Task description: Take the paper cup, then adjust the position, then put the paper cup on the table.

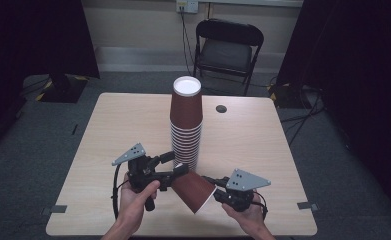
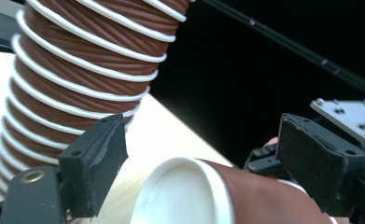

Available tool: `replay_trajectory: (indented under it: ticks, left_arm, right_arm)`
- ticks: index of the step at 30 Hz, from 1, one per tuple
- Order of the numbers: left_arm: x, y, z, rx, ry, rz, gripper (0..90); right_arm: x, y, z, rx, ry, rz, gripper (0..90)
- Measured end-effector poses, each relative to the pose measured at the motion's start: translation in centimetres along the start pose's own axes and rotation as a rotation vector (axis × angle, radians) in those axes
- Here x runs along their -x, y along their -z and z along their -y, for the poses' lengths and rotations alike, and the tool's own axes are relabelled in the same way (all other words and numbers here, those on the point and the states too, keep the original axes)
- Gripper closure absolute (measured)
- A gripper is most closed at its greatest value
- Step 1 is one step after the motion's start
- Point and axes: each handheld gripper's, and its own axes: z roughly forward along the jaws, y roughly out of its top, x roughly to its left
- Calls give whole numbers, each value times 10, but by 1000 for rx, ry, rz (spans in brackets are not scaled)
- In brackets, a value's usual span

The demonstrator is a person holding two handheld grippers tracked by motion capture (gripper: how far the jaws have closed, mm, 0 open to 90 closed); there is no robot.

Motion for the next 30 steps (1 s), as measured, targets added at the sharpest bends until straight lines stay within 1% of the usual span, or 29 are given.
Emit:
replay_trajectory:
  ticks: [2, 3, 4, 5, 6, 7, 8, 10, 11, 12, 13, 14, 15, 16, 18, 19, 20, 21, 22, 23, 24, 25, 27, 29, 30]
  left_arm:
    - [0, 1, 0, -10, -29, 10, 161]
    - [0, 2, 1, -29, -78, 33, 161]
    - [2, 3, 1, -57, -140, 27, 156]
    - [2, 3, 1, -57, -140, 27, 162]
    - [6, 2, 3, -89, -195, 12, 164]
    - [6, 2, 3, -89, -195, 12, 160]
    - [8, 1, 6, -121, -242, 23, 158]
    - [10, 1, 8, -161, -288, 34, 158]
    - [11, 1, 9, -184, -316, 31, 160]
    - [13, 1, 12, -201, -348, 15, 164]
    - [13, 1, 12, -201, -348, 15, 175]
    - [15, 0, 14, -218, -383, 17, 181]
    - [15, 0, 15, -237, -399, 23, 181]
    - [16, -1, 16, -244, -405, 35, 181]
    - [16, -3, 18, -273, -437, 33, 182]
    - [16, -3, 18, -273, -437, 33, 182]
    - [17, -6, 22, -313, -465, 35, 183]
    - [17, -6, 22, -313, -465, 35, 183]
    - [17, -9, 27, -347, -485, 44, 184]
    - [17, -10, 28, -358, -479, 53, 191]
    - [17, -10, 28, -358, -479, 53, 197]
    - [17, -11, 29, -372, -493, 57, 197]
    - [17, -14, 32, -403, -506, 70, 195]
    - [17, -15, 34, -407, -504, 73, 193]
    - [16, -16, 35, -412, -512, 73, 190]
  right_arm:
    - [6, -1, 1, -39, -29, 1, 851]
    - [8, -1, 2, -58, -39, 3, 851]
    - [10, -1, 2, -72, -48, 17, 851]
    - [10, -1, 2, -72, -48, 17, 851]
    - [16, -2, 4, -102, -75, 10, 851]
    - [16, -2, 4, -102, -75, 10, 851]
    - [19, -2, 5, -120, -93, 6, 851]
    - [22, -2, 4, -143, -99, 6, 851]
    - [22, -2, 4, -153, -99, 4, 851]
    - [23, -1, 4, -171, -98, 9, 852]
    - [23, -1, 4, -171, -98, 9, 852]
    - [24, -1, 3, -208, -102, -8, 852]
    - [25, -1, 3, -214, -104, -13, 852]
    - [26, -1, 4, -235, -108, -19, 853]
    - [28, -1, 6, -260, -123, -37, 853]
    - [29, -1, 7, -270, -128, -43, 853]
    - [30, -2, 8, -290, -137, -48, 854]
    - [30, -2, 8, -290, -137, -48, 854]
    - [32, -3, 10, -312, -154, -65, 853]
    - [33, -3, 11, -320, -164, -73, 853]
    - [34, -3, 12, -336, -166, -82, 853]
    - [34, -3, 12, -336, -166, -82, 853]
    - [34, -5, 13, -363, -173, -97, 853]
    - [34, -6, 13, -377, -175, -102, 853]
    - [34, -8, 12, -384, -175, -106, 853]
